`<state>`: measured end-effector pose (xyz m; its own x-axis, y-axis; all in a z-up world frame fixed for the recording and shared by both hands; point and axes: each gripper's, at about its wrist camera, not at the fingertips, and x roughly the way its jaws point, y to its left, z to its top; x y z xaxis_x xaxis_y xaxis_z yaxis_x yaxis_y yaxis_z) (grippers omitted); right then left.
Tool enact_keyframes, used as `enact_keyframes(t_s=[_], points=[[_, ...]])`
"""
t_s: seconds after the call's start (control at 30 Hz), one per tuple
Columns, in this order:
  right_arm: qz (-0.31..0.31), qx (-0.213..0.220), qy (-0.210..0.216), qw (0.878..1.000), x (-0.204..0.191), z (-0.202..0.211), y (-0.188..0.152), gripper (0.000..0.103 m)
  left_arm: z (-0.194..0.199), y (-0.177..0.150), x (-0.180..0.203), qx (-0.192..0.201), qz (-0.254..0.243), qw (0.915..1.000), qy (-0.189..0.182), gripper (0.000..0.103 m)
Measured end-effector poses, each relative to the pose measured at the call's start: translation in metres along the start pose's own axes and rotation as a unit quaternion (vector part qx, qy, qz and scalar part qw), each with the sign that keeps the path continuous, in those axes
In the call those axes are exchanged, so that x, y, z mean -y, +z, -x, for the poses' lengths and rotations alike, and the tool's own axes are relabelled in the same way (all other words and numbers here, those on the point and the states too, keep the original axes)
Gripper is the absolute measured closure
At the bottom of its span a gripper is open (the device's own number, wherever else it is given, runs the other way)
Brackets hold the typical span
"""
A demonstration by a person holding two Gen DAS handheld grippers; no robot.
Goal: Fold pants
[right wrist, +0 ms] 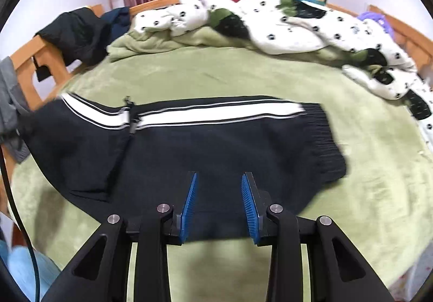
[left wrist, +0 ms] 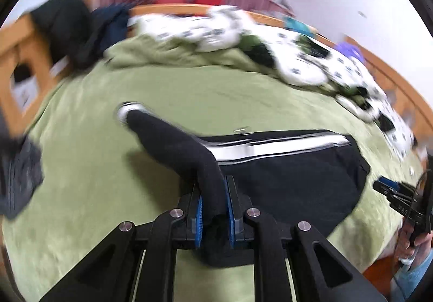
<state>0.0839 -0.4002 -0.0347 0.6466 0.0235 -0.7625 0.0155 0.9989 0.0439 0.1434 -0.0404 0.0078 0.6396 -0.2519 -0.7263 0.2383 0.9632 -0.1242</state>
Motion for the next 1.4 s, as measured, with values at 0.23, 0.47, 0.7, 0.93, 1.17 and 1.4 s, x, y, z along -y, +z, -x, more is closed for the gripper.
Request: enact_keyframes(t_s=[0.23,0.47,0.7,0.93,1.17,1.4], points=[[-0.046,-0.003,-0.013,0.999,0.07,0.005,-0.029,0.069,-0.044,0.002,0.124,-0.021,-0.054,0.9946,-0.086,0.09],[-0.128,-0.03,0.016,0.991,0.113,-0.013,-0.057,0.069,-0.117,-0.041,0.188,-0.076,-0.055,0.9851,-0.144,0.09],[-0.145,-0.032,0.071,0.986,0.1,-0.03,-0.059,0.069,-0.121,-0.067,0.183,-0.113,-0.039,0.9713,-0.206,0.076],[-0.148,-0.016,0.167,0.975,0.052,-0.063,-0.029,0.056,-0.04,-0.07,0.111,-0.04,-0.025,0.9854,-0.163,0.044],[-0.152,-0.087,0.206,0.963,0.002,-0.132,-0.022,0.061,-0.044,-0.123,0.033,-0.086,0.065,0.9897,-0.094,0.043],[-0.165,-0.029,0.258,0.951,0.01,-0.097,0.006,0.086,-0.09,-0.152,0.047,-0.073,0.101,0.9858,-0.112,0.045]])
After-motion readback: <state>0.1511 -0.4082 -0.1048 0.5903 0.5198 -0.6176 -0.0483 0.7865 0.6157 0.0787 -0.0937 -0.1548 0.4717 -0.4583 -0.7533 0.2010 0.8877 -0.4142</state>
